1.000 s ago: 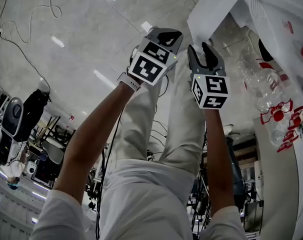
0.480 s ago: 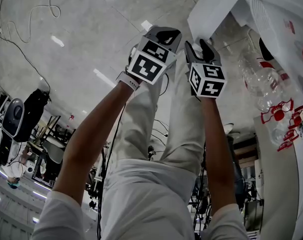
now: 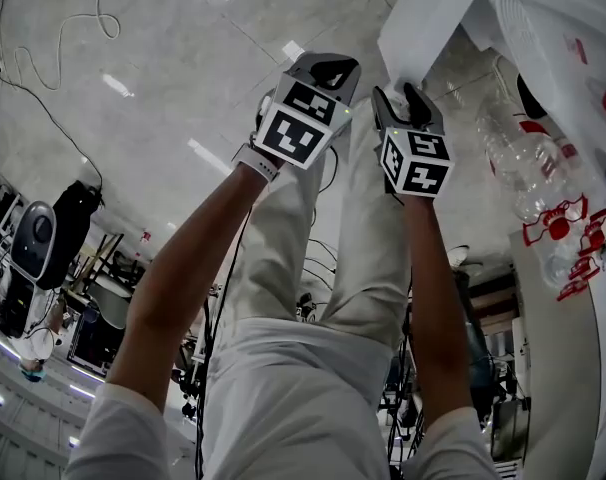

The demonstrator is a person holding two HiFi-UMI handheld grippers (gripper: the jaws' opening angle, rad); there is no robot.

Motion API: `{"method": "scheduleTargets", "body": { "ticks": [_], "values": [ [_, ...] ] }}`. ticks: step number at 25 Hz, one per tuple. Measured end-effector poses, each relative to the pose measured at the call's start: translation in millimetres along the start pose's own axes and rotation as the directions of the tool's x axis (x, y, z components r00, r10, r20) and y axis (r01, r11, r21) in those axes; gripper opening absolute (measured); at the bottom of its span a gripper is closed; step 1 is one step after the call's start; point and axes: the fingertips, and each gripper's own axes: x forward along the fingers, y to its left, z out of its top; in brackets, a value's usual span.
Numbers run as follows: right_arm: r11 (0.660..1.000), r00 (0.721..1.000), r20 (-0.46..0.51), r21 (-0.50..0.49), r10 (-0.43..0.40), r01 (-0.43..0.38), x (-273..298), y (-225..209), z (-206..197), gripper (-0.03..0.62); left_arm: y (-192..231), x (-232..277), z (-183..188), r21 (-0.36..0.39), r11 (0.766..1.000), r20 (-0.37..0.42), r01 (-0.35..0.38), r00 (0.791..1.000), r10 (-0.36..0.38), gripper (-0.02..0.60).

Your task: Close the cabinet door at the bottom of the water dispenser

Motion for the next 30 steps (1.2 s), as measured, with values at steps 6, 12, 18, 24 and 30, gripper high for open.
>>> {"method": "scheduleTargets", "body": {
  "ticks": [6,12,18,24,30],
  "values": [
    [1.000,1.000,-0.013,0.000,-0.028,0.028,-7,-15,-5,0.225,-4,3,1,0.007,1.000,-0.005,0.011,1.000,-0.011,0.006],
    [0.997,0.997,-0.023,0.008,-0.078,0.078,-15,-33,-9,0.225,-10,6,5,0.012,1.000,-0.008,0.022,1.000,-0.022,0.006],
    [0.989,0.989,-0.034,0.011,-0.145,0.145,-22,-52,-13,0.225,-14,11,10,0.021,0.999,-0.012,0.031,0.999,-0.031,0.006],
    [0.981,0.983,-0.021,0.056,-0.184,0.185,-28,-68,-13,0.225,-18,15,15,0.032,0.999,-0.017,0.039,0.999,-0.039,0.006],
    [0.973,0.975,-0.022,0.067,-0.220,0.221,-37,-88,-15,0.225,-23,15,22,0.044,0.998,-0.013,0.046,0.999,-0.045,0.006]
  ]
}}
